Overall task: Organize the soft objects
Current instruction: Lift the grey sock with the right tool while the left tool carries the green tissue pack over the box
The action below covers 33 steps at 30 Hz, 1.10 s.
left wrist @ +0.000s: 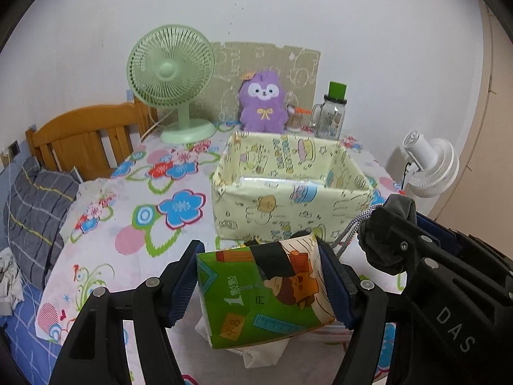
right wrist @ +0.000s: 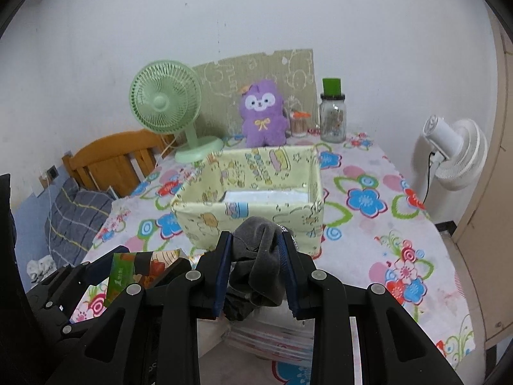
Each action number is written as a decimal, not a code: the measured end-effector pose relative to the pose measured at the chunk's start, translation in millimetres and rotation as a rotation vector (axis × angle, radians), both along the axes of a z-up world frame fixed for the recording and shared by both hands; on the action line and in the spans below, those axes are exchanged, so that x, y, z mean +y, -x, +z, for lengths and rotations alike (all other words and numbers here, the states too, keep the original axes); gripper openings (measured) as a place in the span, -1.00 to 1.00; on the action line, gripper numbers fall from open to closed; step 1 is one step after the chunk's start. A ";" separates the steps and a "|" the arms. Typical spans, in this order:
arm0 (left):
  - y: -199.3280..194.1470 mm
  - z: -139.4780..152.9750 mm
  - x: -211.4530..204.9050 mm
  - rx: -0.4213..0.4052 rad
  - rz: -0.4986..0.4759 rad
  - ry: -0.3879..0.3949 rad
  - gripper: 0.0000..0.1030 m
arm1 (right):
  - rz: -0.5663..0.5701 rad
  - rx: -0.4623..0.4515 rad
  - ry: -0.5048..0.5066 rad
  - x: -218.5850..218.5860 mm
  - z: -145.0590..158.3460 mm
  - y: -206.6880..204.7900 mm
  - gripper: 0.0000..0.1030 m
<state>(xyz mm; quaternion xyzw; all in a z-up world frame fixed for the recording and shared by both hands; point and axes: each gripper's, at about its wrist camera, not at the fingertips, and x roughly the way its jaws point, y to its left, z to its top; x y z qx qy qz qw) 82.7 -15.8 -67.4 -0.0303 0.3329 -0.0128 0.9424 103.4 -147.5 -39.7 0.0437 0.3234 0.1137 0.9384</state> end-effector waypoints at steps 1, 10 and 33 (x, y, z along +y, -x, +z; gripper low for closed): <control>1.1 3.5 -0.7 -0.009 -0.001 -0.002 0.41 | -0.001 -0.008 0.000 -0.6 2.7 1.3 -0.36; 4.5 22.5 -5.3 -0.053 -0.001 -0.008 0.41 | -0.004 -0.056 -0.005 -6.0 22.7 5.9 -0.36; -34.7 38.4 -15.1 -0.090 0.000 -0.036 0.41 | -0.005 -0.089 -0.006 -7.5 38.0 -33.3 -0.36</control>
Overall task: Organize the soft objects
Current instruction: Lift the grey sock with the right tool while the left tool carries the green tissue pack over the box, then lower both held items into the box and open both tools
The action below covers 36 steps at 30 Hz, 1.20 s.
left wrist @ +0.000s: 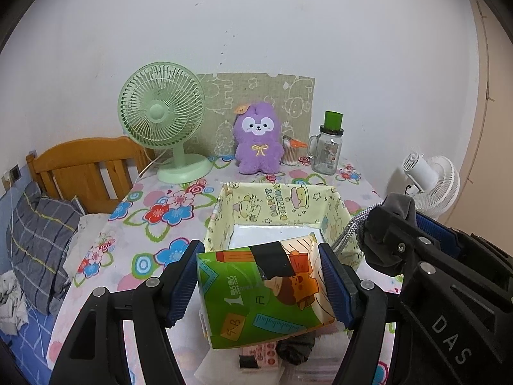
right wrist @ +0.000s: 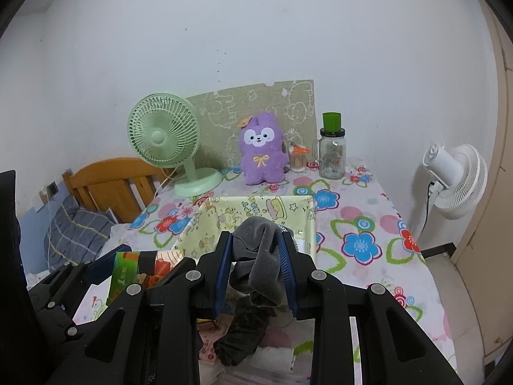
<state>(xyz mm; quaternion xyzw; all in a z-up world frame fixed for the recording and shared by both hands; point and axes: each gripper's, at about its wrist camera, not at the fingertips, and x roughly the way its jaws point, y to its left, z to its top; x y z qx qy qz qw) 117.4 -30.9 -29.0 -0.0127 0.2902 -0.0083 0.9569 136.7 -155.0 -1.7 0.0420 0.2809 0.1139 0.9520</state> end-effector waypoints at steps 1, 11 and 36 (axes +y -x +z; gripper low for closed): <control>-2.9 0.9 -1.6 -0.006 -0.001 -0.009 0.41 | -0.002 -0.003 0.002 -0.1 0.6 -2.7 -0.36; -28.5 10.2 -3.9 -0.025 -0.002 -0.022 0.41 | -0.006 -0.024 -0.006 -0.3 9.2 -29.5 -0.36; -106.4 -24.7 -0.8 0.050 -0.014 0.012 0.42 | -0.002 0.019 0.037 7.9 -21.2 -105.8 -0.36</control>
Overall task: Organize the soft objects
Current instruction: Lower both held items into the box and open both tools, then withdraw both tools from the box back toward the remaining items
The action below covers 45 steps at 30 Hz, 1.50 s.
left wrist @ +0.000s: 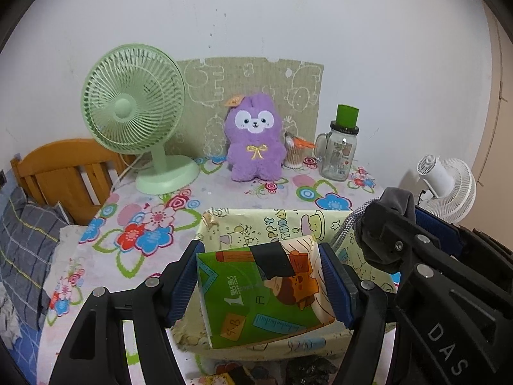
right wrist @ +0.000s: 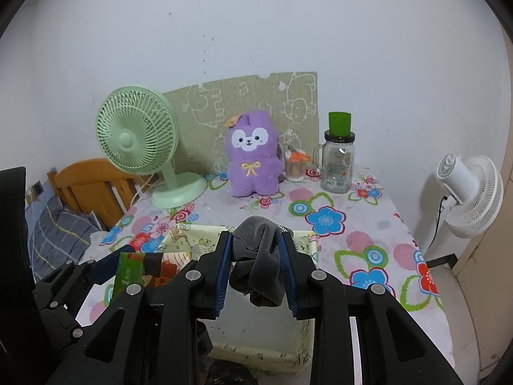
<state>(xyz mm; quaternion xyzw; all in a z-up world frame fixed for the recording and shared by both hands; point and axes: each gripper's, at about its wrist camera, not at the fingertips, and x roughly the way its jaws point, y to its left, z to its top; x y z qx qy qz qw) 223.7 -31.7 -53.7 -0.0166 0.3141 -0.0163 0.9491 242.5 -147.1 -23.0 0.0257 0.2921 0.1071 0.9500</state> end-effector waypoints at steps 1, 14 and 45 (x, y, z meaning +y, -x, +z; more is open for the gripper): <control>-2.0 -1.9 -0.1 0.003 -0.003 0.004 0.42 | 0.003 0.002 0.001 -0.3 -1.5 -2.1 -0.36; -24.2 -21.2 0.3 0.061 0.005 -0.003 0.71 | 0.063 0.029 -0.008 7.1 -22.4 -28.8 -0.29; 23.1 5.9 -2.6 -0.027 -0.005 -0.033 0.99 | 0.028 -0.027 0.021 6.1 2.3 12.0 0.96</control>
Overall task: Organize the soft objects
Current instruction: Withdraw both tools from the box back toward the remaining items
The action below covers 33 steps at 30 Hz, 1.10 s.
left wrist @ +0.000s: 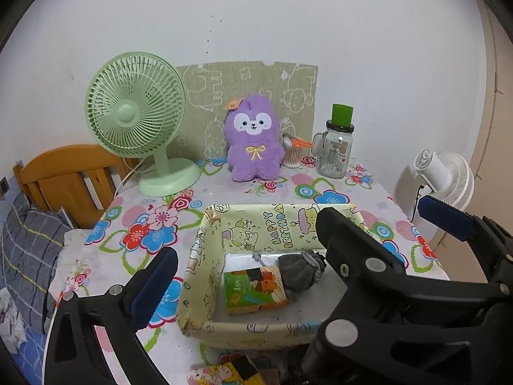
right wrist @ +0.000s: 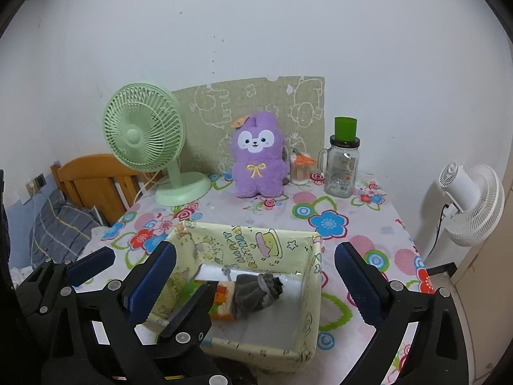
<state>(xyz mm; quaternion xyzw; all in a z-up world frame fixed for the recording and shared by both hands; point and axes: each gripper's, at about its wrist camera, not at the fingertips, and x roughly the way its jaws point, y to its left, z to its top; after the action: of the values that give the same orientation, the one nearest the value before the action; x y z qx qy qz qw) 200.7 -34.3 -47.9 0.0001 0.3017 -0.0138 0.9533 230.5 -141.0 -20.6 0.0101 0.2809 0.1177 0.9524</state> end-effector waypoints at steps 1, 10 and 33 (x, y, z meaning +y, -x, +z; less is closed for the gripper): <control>3.8 1.5 0.0 -0.005 0.000 0.000 0.99 | 0.001 -0.003 0.003 0.1 2.2 4.1 0.96; 38.1 13.8 -3.2 -0.044 -0.006 -0.002 0.99 | 0.003 -0.029 0.013 -1.5 16.3 38.5 0.98; 109.5 15.1 -6.5 -0.078 -0.024 0.013 0.99 | 0.024 -0.033 0.012 -3.9 19.3 114.8 0.99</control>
<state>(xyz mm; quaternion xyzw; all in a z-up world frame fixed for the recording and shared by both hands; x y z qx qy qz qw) 91.1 -40.8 -32.8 -0.0017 0.2642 -0.0271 0.9641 115.7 -144.9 -1.4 -0.0009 0.2662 0.1277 0.9554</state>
